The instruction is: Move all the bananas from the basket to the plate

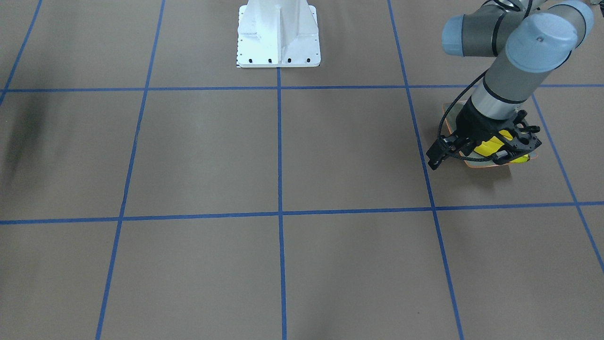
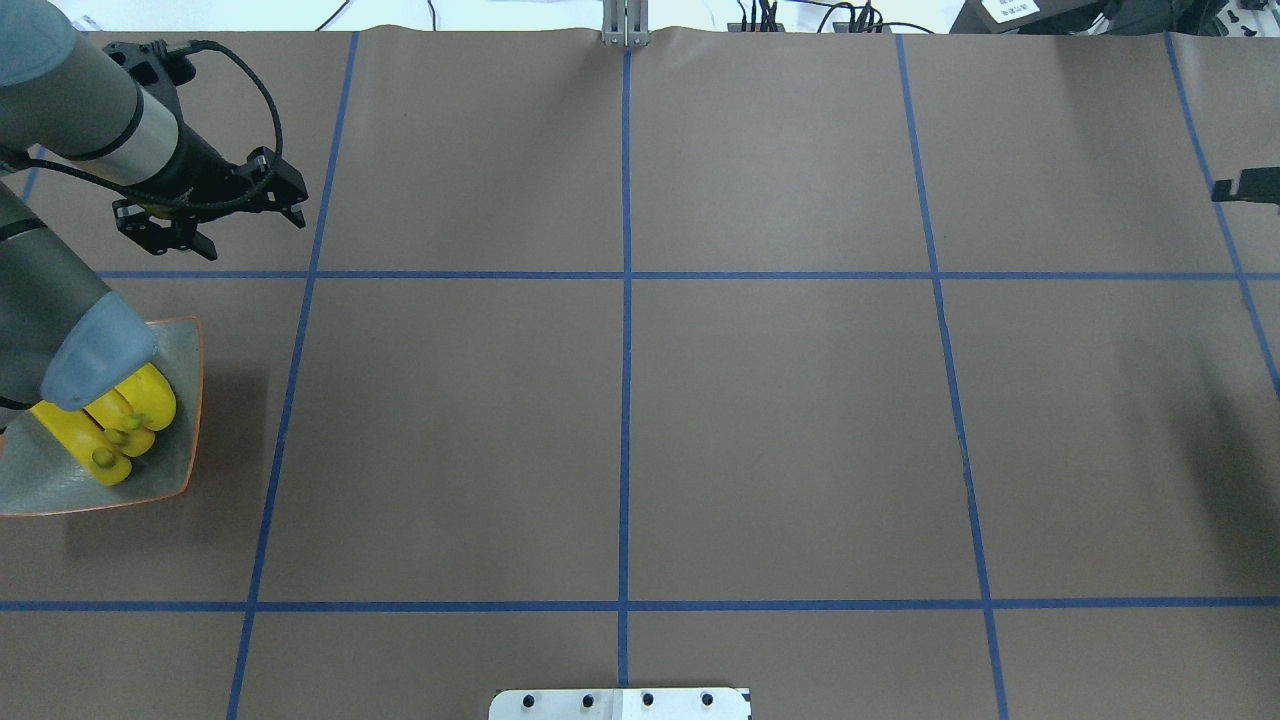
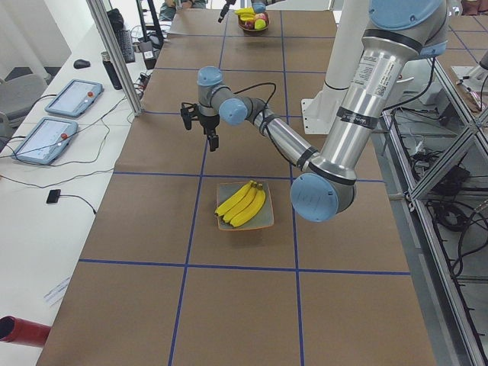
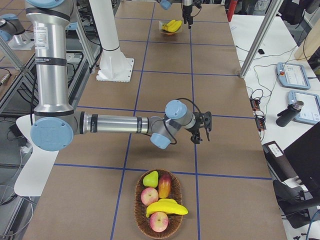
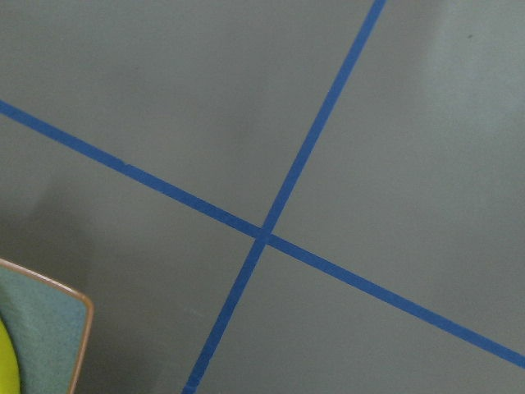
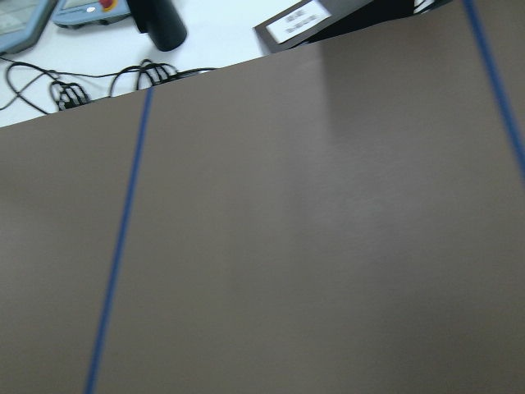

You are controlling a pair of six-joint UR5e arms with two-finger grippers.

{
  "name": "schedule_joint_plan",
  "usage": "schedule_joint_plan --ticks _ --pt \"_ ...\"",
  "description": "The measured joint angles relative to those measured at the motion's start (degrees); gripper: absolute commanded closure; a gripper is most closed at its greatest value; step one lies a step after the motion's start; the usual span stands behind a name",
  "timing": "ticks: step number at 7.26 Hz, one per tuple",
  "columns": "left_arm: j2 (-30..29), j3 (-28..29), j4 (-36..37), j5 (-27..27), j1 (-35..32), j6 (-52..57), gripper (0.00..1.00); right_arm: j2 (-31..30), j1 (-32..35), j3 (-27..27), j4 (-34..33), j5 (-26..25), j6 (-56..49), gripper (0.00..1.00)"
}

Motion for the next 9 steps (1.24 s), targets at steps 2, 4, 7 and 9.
schedule_joint_plan --ticks 2,4,7,9 --pt "-0.6 0.3 -0.4 0.0 0.0 1.0 0.0 -1.7 7.8 -4.0 -6.5 4.0 -13.6 0.0" --pt "-0.9 0.4 -0.5 0.0 0.0 0.9 0.0 -3.7 12.2 -4.8 -17.7 6.4 -28.3 0.0" --pt "-1.5 0.6 -1.1 0.0 0.3 -1.2 0.0 -6.7 13.6 -4.9 -30.0 4.9 -41.3 0.01" --pt "-1.7 0.6 -2.0 0.0 0.4 -3.3 0.0 -7.7 14.0 -5.1 -33.1 2.9 -45.3 0.01"
